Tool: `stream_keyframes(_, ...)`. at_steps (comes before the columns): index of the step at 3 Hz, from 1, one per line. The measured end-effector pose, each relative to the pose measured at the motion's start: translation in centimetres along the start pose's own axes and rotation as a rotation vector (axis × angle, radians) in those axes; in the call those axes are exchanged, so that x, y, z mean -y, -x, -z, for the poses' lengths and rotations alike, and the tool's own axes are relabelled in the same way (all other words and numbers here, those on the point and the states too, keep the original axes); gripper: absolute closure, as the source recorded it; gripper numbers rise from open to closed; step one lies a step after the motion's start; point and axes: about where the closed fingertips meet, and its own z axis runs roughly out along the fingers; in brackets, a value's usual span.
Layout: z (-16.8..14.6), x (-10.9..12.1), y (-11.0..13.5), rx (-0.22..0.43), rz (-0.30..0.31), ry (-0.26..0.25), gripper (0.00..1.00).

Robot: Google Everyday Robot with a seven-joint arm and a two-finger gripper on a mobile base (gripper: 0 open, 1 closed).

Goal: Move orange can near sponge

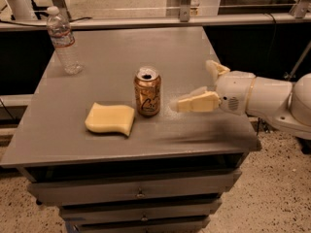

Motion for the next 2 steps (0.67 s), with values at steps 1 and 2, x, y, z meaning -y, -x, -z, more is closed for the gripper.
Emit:
stream_keyframes(1, 6.03, 3.97, 1.17, -0.048, 0.07, -0.103, 0.0)
stream_keyframes(2, 6.94, 4.84, 1.5, -0.05, 0.078, -0.122, 0.0)
